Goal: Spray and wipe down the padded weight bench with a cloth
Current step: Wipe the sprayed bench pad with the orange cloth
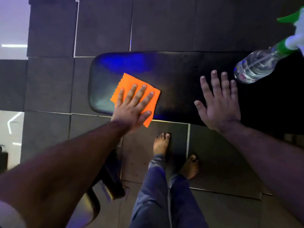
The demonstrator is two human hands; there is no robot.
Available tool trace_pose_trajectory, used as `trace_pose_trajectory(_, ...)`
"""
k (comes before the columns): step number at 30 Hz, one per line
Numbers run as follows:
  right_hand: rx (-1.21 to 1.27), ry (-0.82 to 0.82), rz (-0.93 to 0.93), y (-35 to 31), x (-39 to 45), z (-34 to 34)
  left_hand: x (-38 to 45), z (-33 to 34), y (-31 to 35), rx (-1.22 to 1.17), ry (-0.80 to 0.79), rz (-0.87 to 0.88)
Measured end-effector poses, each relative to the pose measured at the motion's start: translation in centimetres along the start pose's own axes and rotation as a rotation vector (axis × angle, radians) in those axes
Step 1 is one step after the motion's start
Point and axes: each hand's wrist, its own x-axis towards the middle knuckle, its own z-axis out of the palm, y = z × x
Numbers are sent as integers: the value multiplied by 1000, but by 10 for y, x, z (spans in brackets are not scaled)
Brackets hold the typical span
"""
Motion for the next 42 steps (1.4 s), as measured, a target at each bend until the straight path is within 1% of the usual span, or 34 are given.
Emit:
trace_pose_trajectory(3,-6,-7,-3,1,0,-3,38,-4,67,-148,73,-334)
trace_pose_trajectory(4,-5,-8,-9,2,0,-5,45,-4,94,-195,89,-405)
trace_pose_trajectory(5,-5,-11,-11,2,-1,-7,44,-2,119,-223,90,-407)
trace_pose_trajectory(6,-6,-14,-12,2,-1,-9,36,2,138,-225,73,-342)
trace_pose_trajectory(7,-8,-19,-16,2,-2,-12,22,6,149,-196,48,-239)
trace_pose_trajectory(9,-5,-37,-24,1,-2,-16,-2,11,139,-126,16,-23)
trace_pose_trajectory(10,-1,-43,-24,1,-2,-18,-9,11,123,-105,10,43)
trace_pose_trajectory(11,2,-44,-22,1,-2,-18,-12,8,104,-95,-3,66)
trace_pose_trajectory(13,4,-35,-16,0,-4,-16,-4,0,70,-89,-25,0)
trace_pose_trajectory(15,10,-16,-5,-2,-5,-13,27,-11,58,-119,-35,-132)
trace_pose_trajectory(17,15,-4,-3,-4,-4,-13,64,-22,77,-164,-31,-267)
trace_pose_trajectory(18,18,-2,-4,-3,-4,-14,77,-26,95,-185,-39,-312)
trace_pose_trajectory(19,21,2,-5,-1,-5,-15,84,-27,112,-199,-51,-320)
trace_pose_trajectory(20,21,6,-6,1,-6,-17,83,-26,128,-191,-60,-279)
trace_pose_trajectory(22,23,12,-11,3,-8,-20,60,-17,139,-118,-66,-90)
trace_pose_trajectory(25,24,-9,-24,9,-17,-22,34,-11,93,-36,-86,226)
trace_pose_trajectory(27,-1,-31,-41,22,-32,-20,36,-18,52,25,-124,315)
trace_pose_trajectory(28,-18,-30,-59,31,-40,-18,42,-22,37,49,-144,306)
trace_pose_trajectory(29,-33,-22,-77,40,-49,-15,53,-26,28,50,-150,260)
trace_pose_trajectory(30,-49,-12,-92,49,-56,-13,68,-30,28,31,-136,175)
trace_pose_trajectory(33,-90,1,-115,60,-63,-8,134,-47,64,-150,-75,-182)
trace_pose_trajectory(34,-88,6,-114,60,-62,-8,155,-51,81,-207,-85,-277)
trace_pose_trajectory(35,-81,16,-105,58,-63,-8,170,-53,99,-231,-104,-326)
trace_pose_trajectory(36,-69,34,-82,55,-64,-8,178,-52,118,-224,-125,-320)
trace_pose_trajectory(37,-57,55,-38,53,-66,-9,176,-50,135,-184,-137,-253)
trace_pose_trajectory(38,-45,71,21,51,-69,-9,165,-47,148,-125,-149,-134)
trace_pose_trajectory(39,-36,75,86,51,-73,-10,146,-43,152,-62,-155,23)
trace_pose_trajectory(41,-33,62,196,55,-80,-11,112,-34,129,23,-171,322)
trace_pose_trajectory(42,-30,50,230,59,-83,-11,104,-34,108,49,-188,423)
